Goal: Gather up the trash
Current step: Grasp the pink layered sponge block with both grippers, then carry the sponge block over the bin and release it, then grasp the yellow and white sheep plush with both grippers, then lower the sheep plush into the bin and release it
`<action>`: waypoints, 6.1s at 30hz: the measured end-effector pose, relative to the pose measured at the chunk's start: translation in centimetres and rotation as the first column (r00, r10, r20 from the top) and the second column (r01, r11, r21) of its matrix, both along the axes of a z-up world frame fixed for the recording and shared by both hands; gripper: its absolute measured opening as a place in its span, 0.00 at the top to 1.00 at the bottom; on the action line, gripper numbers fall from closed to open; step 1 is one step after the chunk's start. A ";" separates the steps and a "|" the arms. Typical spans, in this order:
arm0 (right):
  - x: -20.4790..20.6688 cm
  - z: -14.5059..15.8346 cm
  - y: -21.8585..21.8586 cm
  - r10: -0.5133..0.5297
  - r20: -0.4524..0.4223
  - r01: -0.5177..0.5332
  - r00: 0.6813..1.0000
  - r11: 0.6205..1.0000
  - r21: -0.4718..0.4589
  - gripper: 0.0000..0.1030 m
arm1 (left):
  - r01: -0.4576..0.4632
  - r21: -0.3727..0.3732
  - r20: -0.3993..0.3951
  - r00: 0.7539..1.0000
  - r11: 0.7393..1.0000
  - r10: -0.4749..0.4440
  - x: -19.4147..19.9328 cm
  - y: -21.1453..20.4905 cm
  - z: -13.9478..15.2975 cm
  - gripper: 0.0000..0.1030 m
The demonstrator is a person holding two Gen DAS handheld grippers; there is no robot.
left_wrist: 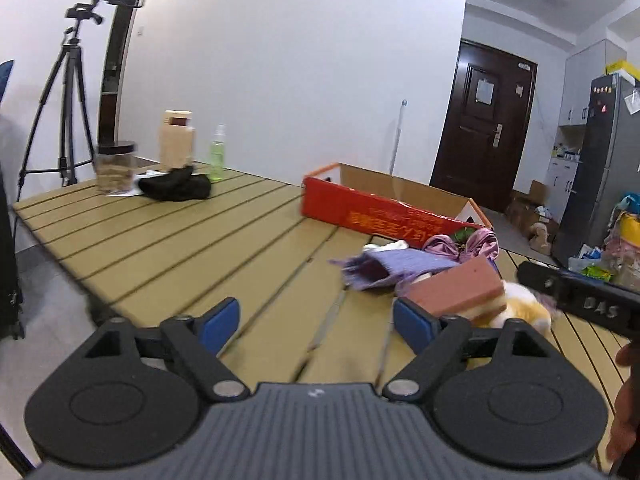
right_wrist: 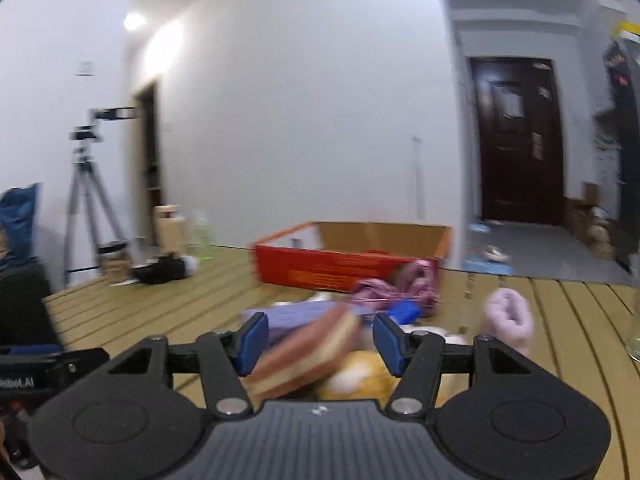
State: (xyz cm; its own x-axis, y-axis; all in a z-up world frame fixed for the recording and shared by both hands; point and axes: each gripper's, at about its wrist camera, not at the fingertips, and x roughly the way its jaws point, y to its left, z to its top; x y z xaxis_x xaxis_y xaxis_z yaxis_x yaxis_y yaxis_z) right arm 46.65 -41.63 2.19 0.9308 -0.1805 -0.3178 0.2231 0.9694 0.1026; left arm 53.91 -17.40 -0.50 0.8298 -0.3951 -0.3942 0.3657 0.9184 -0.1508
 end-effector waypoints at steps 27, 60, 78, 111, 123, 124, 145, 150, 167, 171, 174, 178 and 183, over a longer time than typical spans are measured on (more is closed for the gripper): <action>3.8 -4.0 -2.8 0.287 -0.018 -0.262 0.958 0.895 0.362 0.84 | 0.037 -0.399 -0.315 0.933 0.916 -0.175 6.0 -0.7 -4.3 0.72; 5.0 -5.0 13.8 0.586 -0.090 -0.496 0.805 0.749 0.439 0.77 | -0.057 -0.211 -0.235 0.972 0.976 0.006 -2.3 16.8 -2.5 0.69; 6.5 -22.8 24.9 0.628 -0.623 -0.442 0.466 0.776 0.450 0.68 | -0.045 0.178 -0.699 0.697 0.983 0.159 -0.7 19.5 -19.5 0.57; 1.0 -10.0 18.5 0.626 -0.311 -0.578 0.716 0.780 0.239 0.48 | -0.230 0.322 -0.205 0.930 0.918 0.305 -5.5 16.1 -7.8 0.21; -6.2 1.1 -1.3 0.029 0.081 -0.038 0.996 0.993 0.110 0.33 | -0.043 0.035 0.016 0.999 0.998 0.043 -6.6 1.8 0.0 0.12; -6.3 0.7 -3.1 -0.007 0.071 -0.004 0.997 0.989 0.151 0.33 | -0.015 0.024 0.002 1.000 1.000 0.015 -6.4 0.4 -0.1 0.12; 0.7 -7.6 -11.5 -0.031 -0.079 0.069 0.996 0.830 0.553 0.57 | 0.248 -0.346 -0.291 0.889 0.905 -0.354 5.0 -12.4 -6.2 0.50; 0.2 -7.7 -11.4 -0.026 -0.069 0.060 0.997 0.834 0.549 0.62 | 0.242 -0.376 -0.290 0.886 0.895 -0.362 4.9 -12.2 -6.5 0.60; -0.7 -3.7 -1.0 0.326 0.103 -0.328 0.940 0.776 0.539 0.65 | 0.125 -0.193 -0.125 0.981 0.973 -0.151 -2.5 1.3 0.3 0.63; -0.7 -3.3 6.1 0.437 0.093 -0.423 0.894 0.760 0.493 0.65 | 0.023 -0.189 -0.122 0.991 0.982 -0.047 -5.0 8.2 0.1 0.63; -0.6 -3.9 10.9 0.518 0.037 -0.475 0.855 0.753 0.455 0.65 | -0.044 -0.180 -0.149 0.989 0.983 0.017 -6.8 12.7 -1.4 0.63; 0.3 -6.7 15.5 0.594 -0.070 -0.494 0.801 0.724 0.481 0.65 | -0.115 -0.177 -0.245 0.967 0.978 0.070 -7.5 17.1 -4.6 0.63; 1.8 -11.2 19.0 0.624 -0.223 -0.442 0.749 0.720 0.535 0.65 | -0.188 -0.153 -0.405 0.907 0.970 0.112 -6.4 20.0 -9.3 0.63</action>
